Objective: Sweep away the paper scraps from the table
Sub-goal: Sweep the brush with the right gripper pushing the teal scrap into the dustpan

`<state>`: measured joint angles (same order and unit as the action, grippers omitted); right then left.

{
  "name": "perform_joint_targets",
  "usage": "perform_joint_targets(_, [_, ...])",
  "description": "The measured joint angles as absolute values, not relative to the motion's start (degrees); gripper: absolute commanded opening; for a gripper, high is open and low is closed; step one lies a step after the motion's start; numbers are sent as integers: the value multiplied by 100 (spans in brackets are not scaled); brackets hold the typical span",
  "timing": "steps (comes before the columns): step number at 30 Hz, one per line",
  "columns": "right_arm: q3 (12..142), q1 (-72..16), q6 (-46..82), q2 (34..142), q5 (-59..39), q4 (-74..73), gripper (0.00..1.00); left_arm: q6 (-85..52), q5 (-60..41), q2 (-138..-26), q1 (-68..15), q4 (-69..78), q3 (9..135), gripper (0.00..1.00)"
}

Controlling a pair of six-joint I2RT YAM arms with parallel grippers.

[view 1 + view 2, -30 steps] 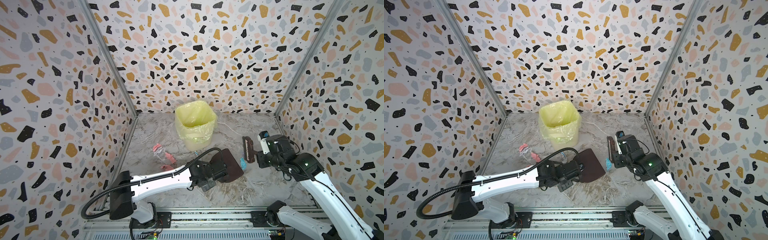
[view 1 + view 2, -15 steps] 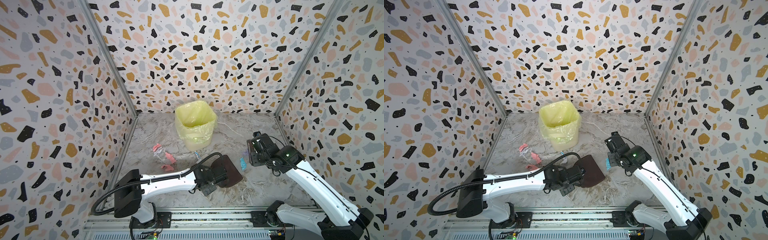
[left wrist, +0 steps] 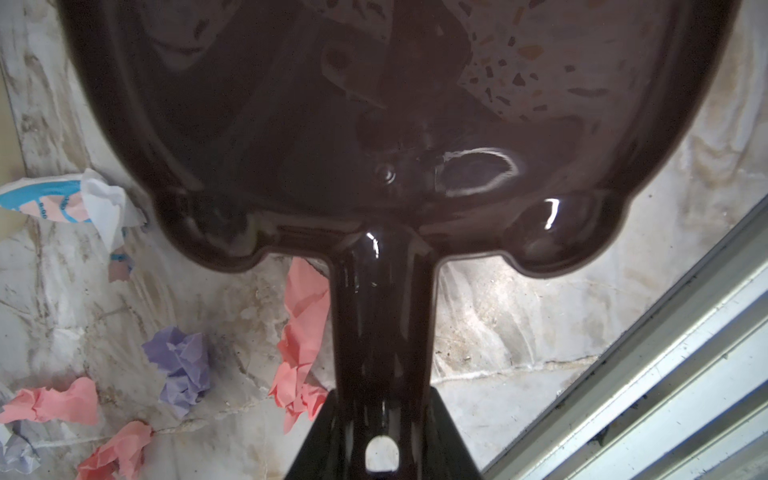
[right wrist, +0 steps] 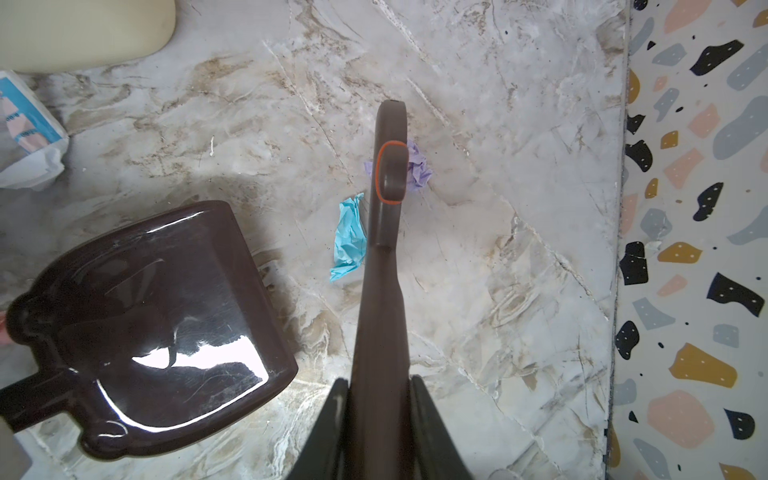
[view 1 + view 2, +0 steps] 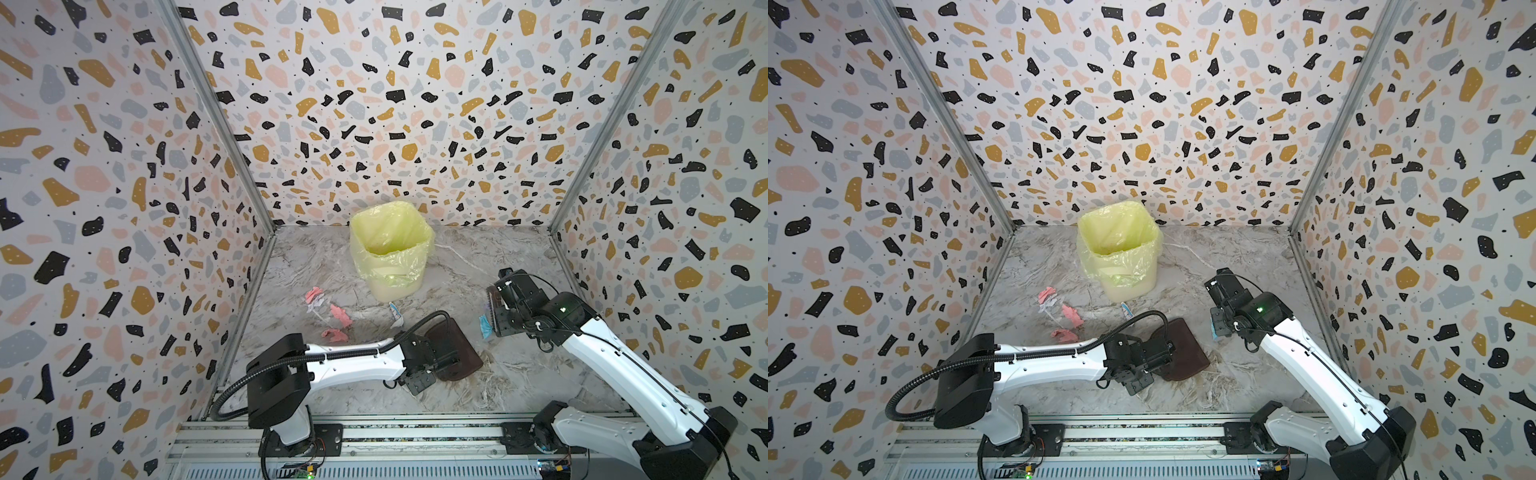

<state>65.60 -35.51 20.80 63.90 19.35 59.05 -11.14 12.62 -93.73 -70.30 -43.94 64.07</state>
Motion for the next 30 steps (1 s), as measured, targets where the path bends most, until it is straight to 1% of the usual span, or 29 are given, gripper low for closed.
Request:
perform_joint_targets(8, [6589, -3745, 1940, 6434, 1682, 5835, 0, -1107, 1170, -9509, -7011, -4383, 6324, 0])
perform_joint_targets(14, [6726, -3826, 1863, 6471, 1769, 5859, 0, -1024, 1118, -9570, -6882, -4390, 6326, 0])
perform_joint_targets(24, [7006, -3826, 1479, 7262, 1964, 5806, 0, -799, 976, -9865, -6521, -4589, 6681, 0])
perform_joint_targets(30, [7183, -3822, 1271, 7428, 1907, 5802, 0, -661, 856, -10136, -6449, -4746, 6958, 0])
